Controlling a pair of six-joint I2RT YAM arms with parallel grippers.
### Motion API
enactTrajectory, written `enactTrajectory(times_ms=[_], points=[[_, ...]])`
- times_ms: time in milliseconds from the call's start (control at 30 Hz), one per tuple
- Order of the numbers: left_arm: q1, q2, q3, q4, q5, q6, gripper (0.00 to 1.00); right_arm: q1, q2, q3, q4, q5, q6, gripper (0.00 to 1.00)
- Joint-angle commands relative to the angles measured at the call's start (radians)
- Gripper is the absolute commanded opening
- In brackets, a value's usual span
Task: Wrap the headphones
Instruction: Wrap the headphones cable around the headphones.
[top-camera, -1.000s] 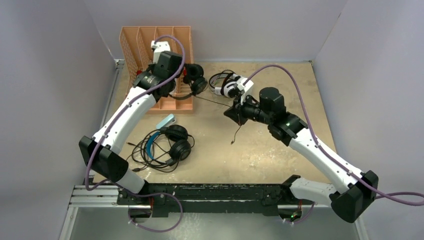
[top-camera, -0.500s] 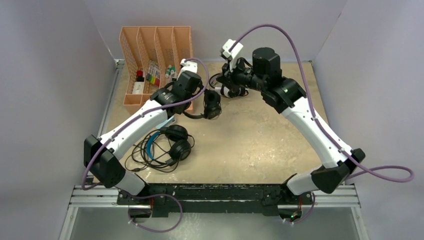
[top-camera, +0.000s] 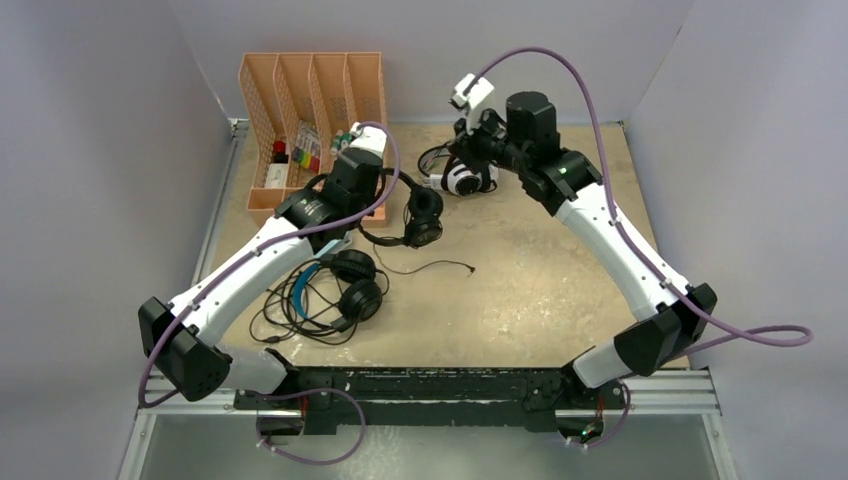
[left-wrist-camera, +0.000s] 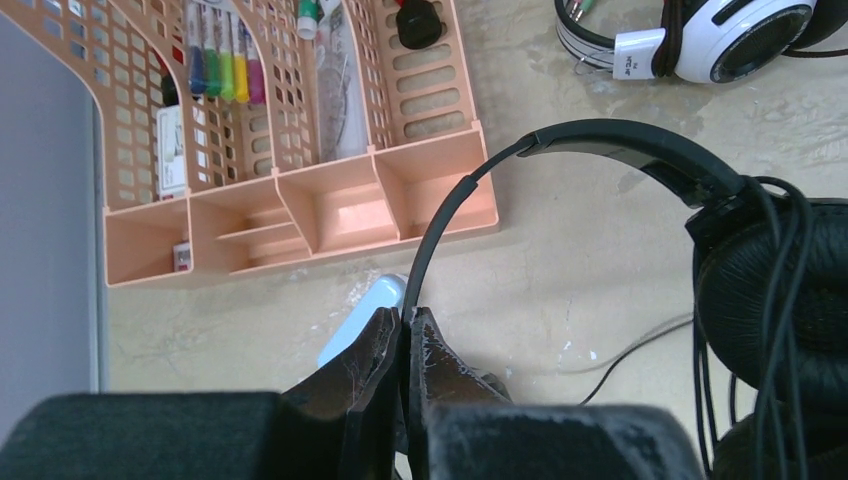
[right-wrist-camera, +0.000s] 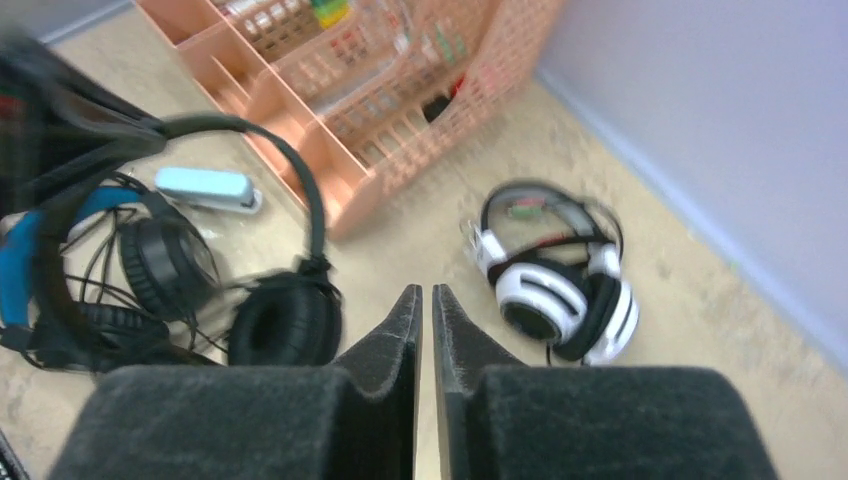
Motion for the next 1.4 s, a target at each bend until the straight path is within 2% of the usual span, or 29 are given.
enactTrajectory(times_ms=[0,100,167,267,367,500,767,1033,1133,1200,1367], points=[[-0.001,-0.053,0.045,0.02,0.014,-0.094,0.0,-0.164,-0.067,-0.22,0.145,-0.093,0.195,0.18],[-0.002,-0.046,0.065,-0.003,0.007,-0.12,0.0,-0.191,-0.092,-0.395,0.215,-0.121,0.266,0.37],[-0.001,-0.036,0.065,-0.008,0.011,-0.126,0.0,-0.191,-0.067,-0.467,0.221,-0.168,0.308,0.44],[-0.002,-0.028,0.06,0.001,0.022,-0.134,0.0,-0.178,0.009,-0.517,0.204,-0.151,0.357,0.54],[-0.001,-0.03,0.056,0.002,0.029,-0.136,0.0,-0.144,0.12,-0.54,0.152,-0.133,0.365,0.59],[-0.002,-0.04,0.056,0.003,0.029,-0.131,0.0,-0.055,0.193,-0.524,0.096,-0.008,0.358,0.62],[-0.001,-0.046,0.046,0.007,0.042,-0.135,0.0,0.003,0.299,-0.527,0.106,0.073,0.428,0.57],[-0.001,-0.048,0.048,0.008,0.055,-0.14,0.0,0.04,0.323,-0.518,0.172,0.039,0.296,0.57],[-0.001,-0.047,0.053,0.009,0.054,-0.141,0.0,0.074,0.329,-0.523,0.216,0.071,0.28,0.56],[-0.002,-0.048,0.052,0.011,0.054,-0.144,0.0,0.085,0.339,-0.533,0.275,0.085,0.284,0.52],[-0.001,-0.051,0.06,-0.005,0.05,-0.149,0.0,0.116,0.341,-0.582,0.353,0.151,0.302,0.34]])
